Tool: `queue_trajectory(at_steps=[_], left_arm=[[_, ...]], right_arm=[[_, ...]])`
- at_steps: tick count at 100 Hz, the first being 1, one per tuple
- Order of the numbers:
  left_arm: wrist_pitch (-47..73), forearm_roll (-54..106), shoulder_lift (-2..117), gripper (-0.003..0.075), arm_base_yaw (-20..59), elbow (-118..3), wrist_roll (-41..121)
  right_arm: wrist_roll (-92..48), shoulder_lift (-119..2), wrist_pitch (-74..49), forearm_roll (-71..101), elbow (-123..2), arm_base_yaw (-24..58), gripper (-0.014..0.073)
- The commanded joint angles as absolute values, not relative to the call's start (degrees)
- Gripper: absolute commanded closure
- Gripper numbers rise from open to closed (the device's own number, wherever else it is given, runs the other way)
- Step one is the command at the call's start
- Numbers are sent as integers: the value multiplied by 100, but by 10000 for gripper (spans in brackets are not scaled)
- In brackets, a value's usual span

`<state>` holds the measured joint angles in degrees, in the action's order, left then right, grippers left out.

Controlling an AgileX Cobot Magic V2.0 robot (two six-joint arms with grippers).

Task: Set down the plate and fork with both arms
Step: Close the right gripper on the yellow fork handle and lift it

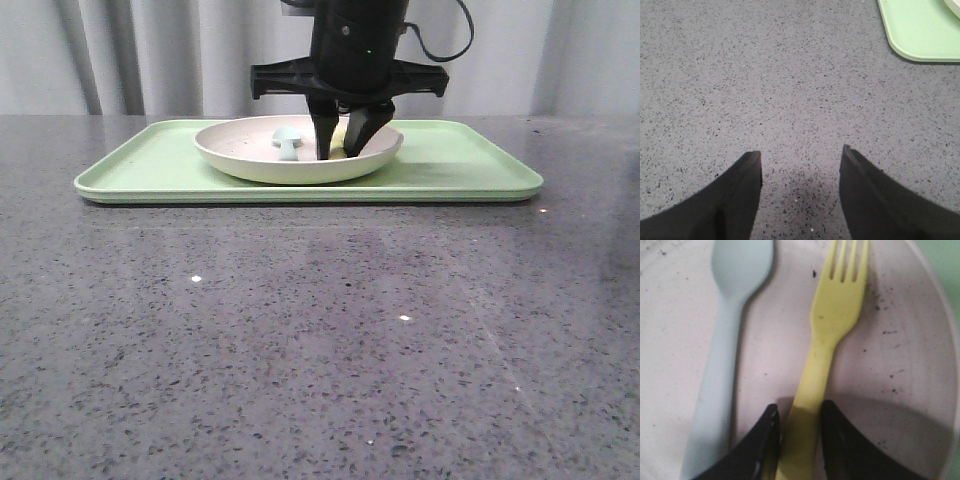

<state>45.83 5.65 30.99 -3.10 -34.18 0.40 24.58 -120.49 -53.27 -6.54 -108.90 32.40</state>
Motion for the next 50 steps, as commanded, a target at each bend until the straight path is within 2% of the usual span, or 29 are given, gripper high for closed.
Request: queue_trajectory(at_steps=[1, 24, 50], left_arm=[[4211, 639, 3108, 365, -317, -3581, 0], [4211, 639, 3108, 365, -317, -3581, 0], [4211, 639, 3108, 365, -317, -3581, 0]], right_arm=[[2460, -11738, -5243, -746, -11057, 3225, 447], [2460, -11738, -5290, -746, -11057, 3225, 545], [2460, -11694, -5335, -752, -11099, 3225, 582]])
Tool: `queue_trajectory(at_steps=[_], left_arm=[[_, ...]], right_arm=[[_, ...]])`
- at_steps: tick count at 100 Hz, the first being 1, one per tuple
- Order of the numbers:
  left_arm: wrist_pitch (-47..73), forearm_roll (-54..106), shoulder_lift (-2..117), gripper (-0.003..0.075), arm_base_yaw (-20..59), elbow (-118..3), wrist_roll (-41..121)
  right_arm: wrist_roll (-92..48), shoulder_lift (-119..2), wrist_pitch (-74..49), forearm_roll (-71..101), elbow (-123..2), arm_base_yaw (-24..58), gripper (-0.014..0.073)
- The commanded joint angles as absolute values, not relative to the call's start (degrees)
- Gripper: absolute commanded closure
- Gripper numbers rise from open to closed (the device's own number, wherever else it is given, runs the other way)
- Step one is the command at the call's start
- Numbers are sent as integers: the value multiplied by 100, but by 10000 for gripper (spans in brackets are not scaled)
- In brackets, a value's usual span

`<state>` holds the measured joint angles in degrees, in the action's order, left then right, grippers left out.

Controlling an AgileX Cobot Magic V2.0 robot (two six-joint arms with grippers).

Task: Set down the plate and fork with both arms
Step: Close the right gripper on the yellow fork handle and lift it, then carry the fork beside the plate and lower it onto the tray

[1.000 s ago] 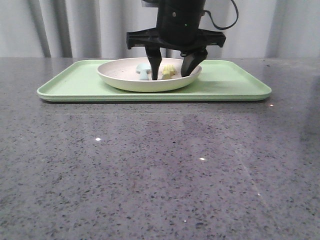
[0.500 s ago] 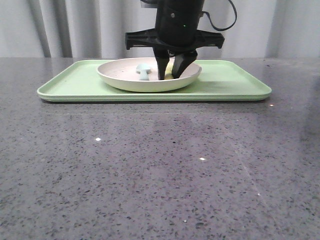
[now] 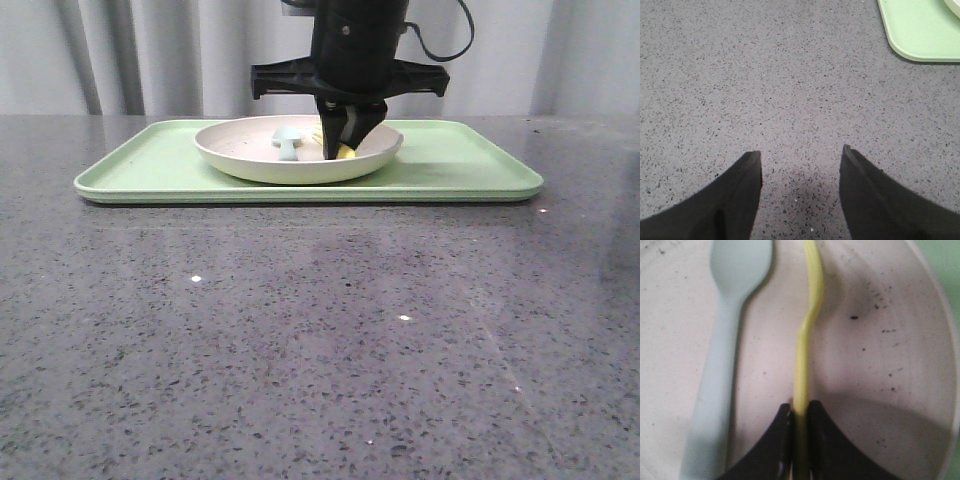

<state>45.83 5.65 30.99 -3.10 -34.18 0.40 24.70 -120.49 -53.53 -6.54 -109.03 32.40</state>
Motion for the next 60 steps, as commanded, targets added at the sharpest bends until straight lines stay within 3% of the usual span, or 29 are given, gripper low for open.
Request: queue_trajectory(at_steps=[1, 60], left_arm=[[4211, 639, 3108, 365, -317, -3581, 0], [4211, 639, 3108, 365, -317, -3581, 0]], right_arm=[[2460, -11694, -5342, -752, -11107, 3225, 582], [2455, -11386, -5753, -938, -11810, 3163, 631]])
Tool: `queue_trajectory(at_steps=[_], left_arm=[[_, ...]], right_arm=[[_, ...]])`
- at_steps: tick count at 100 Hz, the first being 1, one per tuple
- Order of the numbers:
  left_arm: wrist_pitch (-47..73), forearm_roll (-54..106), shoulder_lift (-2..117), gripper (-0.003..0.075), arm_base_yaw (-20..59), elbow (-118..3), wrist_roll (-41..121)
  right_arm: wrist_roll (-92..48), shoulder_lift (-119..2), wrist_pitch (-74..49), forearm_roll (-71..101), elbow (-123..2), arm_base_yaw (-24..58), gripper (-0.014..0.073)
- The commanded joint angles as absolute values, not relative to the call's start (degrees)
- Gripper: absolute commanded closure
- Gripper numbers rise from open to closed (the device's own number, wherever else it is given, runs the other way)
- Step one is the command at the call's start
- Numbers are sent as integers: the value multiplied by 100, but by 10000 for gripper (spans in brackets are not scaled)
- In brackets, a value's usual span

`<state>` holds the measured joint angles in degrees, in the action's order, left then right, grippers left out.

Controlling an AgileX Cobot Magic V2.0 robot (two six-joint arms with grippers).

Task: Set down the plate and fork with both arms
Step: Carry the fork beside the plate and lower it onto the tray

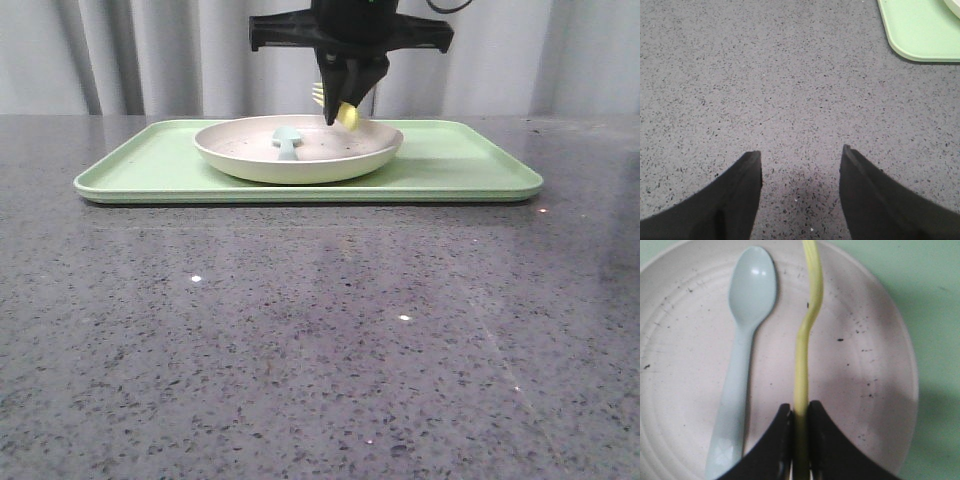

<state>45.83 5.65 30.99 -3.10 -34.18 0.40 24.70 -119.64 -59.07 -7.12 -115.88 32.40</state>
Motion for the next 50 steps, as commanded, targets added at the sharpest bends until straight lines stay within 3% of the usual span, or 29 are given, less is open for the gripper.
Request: queue_trajectory(at_steps=[1, 50], left_arm=[[4211, 639, 3108, 365, -317, -3581, 0], [4211, 639, 3108, 365, -317, -3581, 0]], right_arm=[[2455, -11369, -5758, -938, -11810, 3148, 631], [2077, -10992, -6426, -951, -11730, 2350, 632]])
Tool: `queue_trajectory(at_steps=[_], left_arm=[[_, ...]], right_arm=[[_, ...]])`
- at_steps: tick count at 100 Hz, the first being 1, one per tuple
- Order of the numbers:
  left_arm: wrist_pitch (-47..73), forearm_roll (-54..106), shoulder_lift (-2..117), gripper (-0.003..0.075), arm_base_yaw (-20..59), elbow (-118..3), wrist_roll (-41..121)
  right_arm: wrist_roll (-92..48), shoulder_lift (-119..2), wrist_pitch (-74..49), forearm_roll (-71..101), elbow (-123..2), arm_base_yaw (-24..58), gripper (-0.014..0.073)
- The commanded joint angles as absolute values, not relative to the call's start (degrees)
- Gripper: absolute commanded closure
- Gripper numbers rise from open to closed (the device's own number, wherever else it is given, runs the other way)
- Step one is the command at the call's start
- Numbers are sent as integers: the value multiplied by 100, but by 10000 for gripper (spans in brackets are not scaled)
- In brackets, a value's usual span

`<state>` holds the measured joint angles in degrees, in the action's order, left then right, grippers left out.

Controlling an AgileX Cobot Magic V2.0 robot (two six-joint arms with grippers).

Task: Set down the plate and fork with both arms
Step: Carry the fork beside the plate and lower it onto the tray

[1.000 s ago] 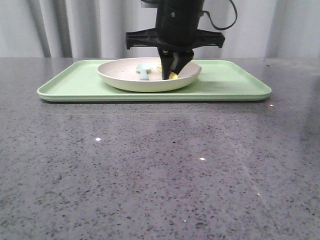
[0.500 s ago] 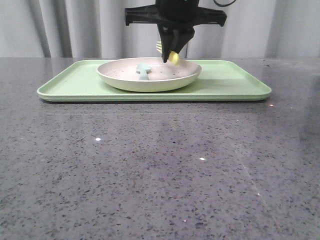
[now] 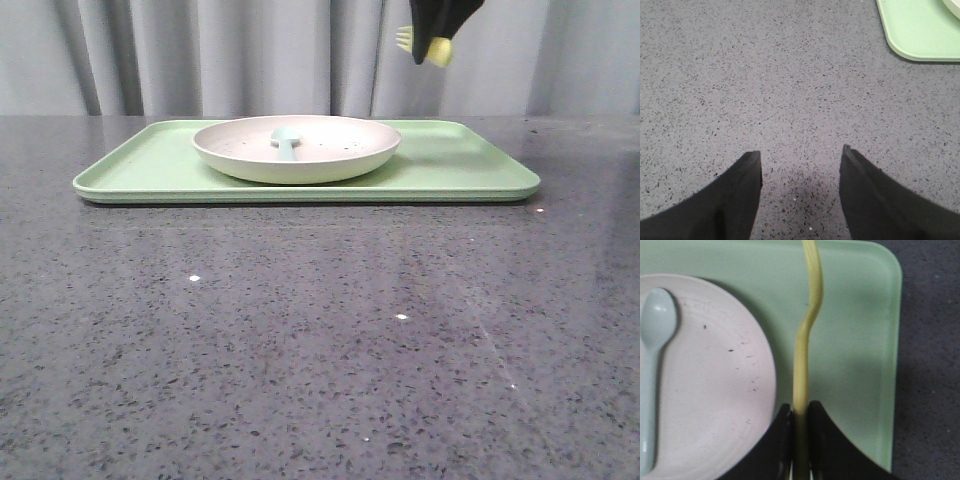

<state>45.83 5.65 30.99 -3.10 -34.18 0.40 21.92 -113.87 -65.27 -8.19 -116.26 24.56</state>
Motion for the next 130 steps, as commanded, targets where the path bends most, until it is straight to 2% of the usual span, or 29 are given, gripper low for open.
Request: queue_trajectory(at_steps=[1, 37, 130], left_arm=[[4211, 639, 3108, 365, -317, -3581, 0], [4211, 639, 3108, 365, -317, -3581, 0], [4211, 639, 3108, 365, -317, -3581, 0]], right_arm=[[2077, -10992, -6420, -951, -11719, 2343, 632], [2077, -10957, -5879, -771, -10843, 2271, 632], [2067, -10957, -5317, -474, -10098, 2264, 632]])
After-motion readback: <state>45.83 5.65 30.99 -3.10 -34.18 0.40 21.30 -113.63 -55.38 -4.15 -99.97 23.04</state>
